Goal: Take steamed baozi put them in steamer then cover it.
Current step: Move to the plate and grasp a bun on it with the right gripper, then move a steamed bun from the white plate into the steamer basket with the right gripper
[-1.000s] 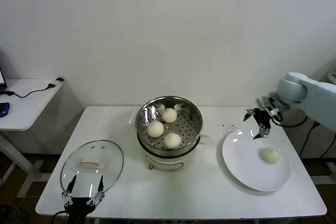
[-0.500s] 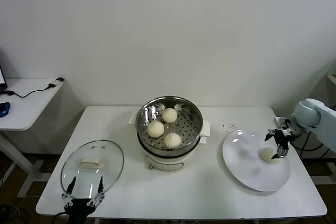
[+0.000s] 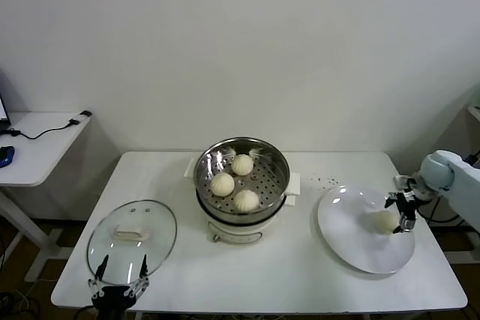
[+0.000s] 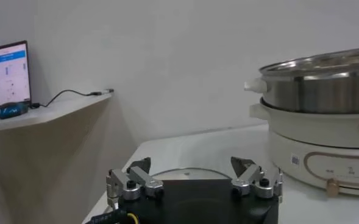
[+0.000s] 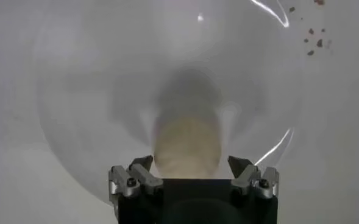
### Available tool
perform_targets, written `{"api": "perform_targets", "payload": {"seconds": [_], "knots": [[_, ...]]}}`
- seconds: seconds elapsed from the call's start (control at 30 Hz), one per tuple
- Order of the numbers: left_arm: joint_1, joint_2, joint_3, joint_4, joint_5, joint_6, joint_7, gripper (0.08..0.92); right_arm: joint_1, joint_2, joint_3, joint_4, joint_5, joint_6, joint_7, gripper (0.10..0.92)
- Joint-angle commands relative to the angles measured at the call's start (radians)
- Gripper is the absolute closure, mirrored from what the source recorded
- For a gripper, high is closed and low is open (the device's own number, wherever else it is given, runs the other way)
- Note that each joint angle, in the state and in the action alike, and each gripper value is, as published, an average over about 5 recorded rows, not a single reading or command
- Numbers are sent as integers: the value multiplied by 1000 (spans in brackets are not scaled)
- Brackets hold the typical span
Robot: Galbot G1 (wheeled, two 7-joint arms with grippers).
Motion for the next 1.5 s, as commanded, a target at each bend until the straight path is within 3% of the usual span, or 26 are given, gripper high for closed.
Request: {"api": "perform_targets", "payload": {"seconds": [0.03, 0.53, 0.8, 1.17, 1.5], "knots": [[0, 0, 0, 0, 1, 0, 0, 177, -33, 30, 33, -40, -27, 7, -2, 207], [3, -2, 3, -3, 4, -2, -1, 177, 49, 35, -31, -31, 56, 6, -6, 318], [6, -2, 11, -8, 5, -6, 0, 177, 462, 94, -382, 2, 348, -47, -4, 330], [8, 2, 30, -12, 5, -14, 0, 177, 876, 383, -758, 10, 806, -129, 7, 330], [8, 14, 34, -11, -6, -22, -1, 177, 907, 616, -849, 45, 966, -184, 38, 330]]}}
